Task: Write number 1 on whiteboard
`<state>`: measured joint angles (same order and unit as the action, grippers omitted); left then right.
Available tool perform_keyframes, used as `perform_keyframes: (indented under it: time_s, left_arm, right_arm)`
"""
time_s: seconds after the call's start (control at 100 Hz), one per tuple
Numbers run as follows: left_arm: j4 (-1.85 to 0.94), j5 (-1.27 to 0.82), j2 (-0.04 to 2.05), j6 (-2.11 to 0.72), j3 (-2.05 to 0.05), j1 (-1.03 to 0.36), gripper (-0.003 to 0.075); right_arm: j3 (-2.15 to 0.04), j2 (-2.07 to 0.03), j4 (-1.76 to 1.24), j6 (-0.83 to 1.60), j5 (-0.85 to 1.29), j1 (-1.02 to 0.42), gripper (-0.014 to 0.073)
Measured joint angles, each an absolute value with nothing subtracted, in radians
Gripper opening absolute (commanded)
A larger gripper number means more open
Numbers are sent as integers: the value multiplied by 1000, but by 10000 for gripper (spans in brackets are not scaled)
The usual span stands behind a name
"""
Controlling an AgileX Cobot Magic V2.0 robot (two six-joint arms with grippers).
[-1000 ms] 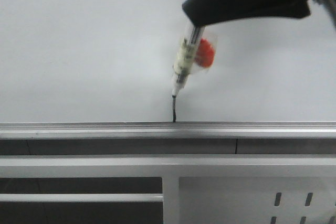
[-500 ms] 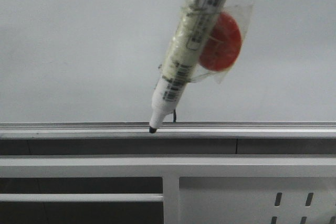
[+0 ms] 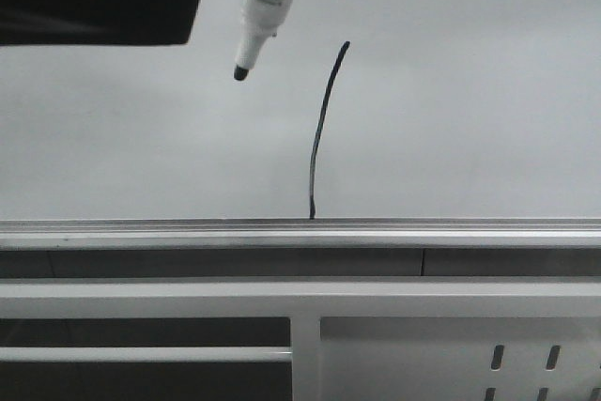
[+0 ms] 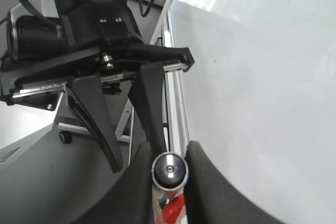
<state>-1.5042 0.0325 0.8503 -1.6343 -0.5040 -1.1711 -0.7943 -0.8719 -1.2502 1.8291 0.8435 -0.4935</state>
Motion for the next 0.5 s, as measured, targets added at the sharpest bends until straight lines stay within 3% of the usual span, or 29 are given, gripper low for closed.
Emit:
perform_keyframes:
  time_s: [0.5]
  left_arm:
    - [-1502,21,873,-1635,-504,-1171,259]
  right_arm:
    - [-796,-872,-1323,1827,923,-494,-77]
